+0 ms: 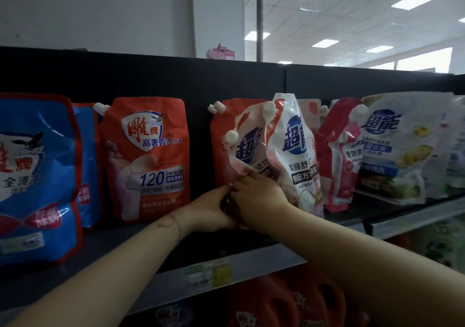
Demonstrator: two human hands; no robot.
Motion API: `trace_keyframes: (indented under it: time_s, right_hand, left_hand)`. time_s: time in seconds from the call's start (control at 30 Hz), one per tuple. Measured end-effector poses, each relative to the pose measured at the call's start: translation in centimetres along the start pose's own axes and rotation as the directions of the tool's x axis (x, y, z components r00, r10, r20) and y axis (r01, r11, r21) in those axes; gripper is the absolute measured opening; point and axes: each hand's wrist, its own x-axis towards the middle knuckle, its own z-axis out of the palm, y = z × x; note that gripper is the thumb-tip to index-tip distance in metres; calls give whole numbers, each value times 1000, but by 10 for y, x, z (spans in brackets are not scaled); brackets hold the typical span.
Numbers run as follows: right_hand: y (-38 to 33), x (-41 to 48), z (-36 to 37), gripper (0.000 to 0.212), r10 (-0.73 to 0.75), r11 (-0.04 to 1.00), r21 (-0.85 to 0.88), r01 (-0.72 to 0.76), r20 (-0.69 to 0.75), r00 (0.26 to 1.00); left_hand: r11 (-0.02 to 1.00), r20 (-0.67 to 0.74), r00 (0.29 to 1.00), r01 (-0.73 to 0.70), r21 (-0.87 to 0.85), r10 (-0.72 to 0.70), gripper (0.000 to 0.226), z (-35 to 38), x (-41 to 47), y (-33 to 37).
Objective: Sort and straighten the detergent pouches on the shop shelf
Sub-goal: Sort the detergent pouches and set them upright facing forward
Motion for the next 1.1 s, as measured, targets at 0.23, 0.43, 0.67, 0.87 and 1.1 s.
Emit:
trace_keyframes:
  time_s: [0.23,0.43,0.67,0.87,1.1]
  right_hand:
    - [30,-16,9,48,87,994,57,-88,31,996]
    - [38,-18,13,52,108,993,48,-110,45,993]
    - [40,-21,13,48,121,989,80,-123,32,992]
    - [41,-19,16,46,144,986,83,-145,20,989]
    - [48,-14,26,50,181,981,64,-184,52,982]
  left_hand:
    - [989,7,998,-58,-135,60,71,30,20,16]
    - [993,-228,973,14,-114,-40,31,23,38,1]
    - [956,-531,796,226,-186,-291,68,-5,63,-13]
    - [894,-457,807,183,-409,-374,59,-6,88,-15]
    - [834,-490,771,94,-544,-406,41,5,101,-20]
